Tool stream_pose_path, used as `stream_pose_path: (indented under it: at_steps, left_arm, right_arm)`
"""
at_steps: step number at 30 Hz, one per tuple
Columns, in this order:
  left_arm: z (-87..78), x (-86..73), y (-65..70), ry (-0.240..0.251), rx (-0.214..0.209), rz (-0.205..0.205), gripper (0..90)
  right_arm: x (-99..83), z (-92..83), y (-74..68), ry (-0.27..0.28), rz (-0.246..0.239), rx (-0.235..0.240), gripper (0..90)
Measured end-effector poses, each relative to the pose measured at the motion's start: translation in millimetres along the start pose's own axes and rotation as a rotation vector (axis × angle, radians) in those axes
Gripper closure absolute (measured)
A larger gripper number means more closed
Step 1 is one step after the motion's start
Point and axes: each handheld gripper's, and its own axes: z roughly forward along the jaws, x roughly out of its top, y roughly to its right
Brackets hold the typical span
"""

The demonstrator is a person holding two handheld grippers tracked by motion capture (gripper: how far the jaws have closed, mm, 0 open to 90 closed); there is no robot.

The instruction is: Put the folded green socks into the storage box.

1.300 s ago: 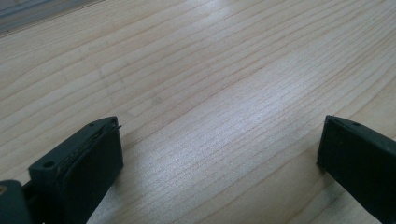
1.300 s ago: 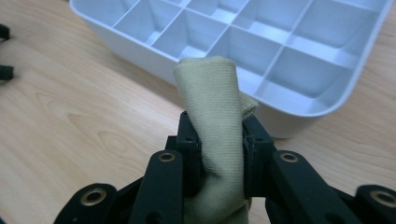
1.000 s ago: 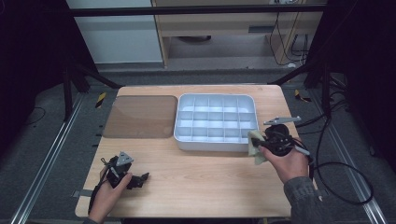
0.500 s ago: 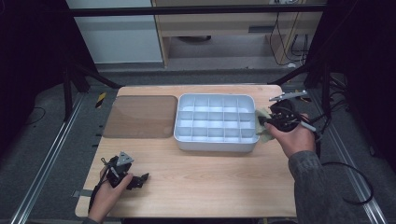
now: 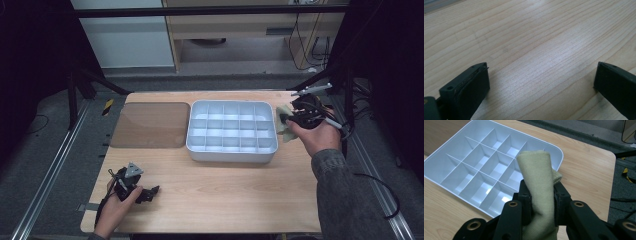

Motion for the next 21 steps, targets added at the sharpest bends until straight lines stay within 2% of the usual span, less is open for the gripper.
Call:
stream_pose_path:
  at_steps: [11, 16, 21]
  left_arm:
    - [0.0, -0.2, 0.2, 0.002, 0.001, 0.0, 0.0]
    - [0.1, -0.6, 0.2, 0.006, 0.002, 0.0, 0.0]
    - [0.1, -0.6, 0.2, 0.006, 0.002, 0.0, 0.0]
  right_arm:
    - [-0.1, 13.7, 5.3, -0.019, 0.015, -0.002, 73.4]
    - [-1.0, 30.8, 0.5, -0.043, 0.005, 0.016, 73.4]
    - [1.1, 49.5, -7.5, -0.071, -0.027, 0.025, 73.4]
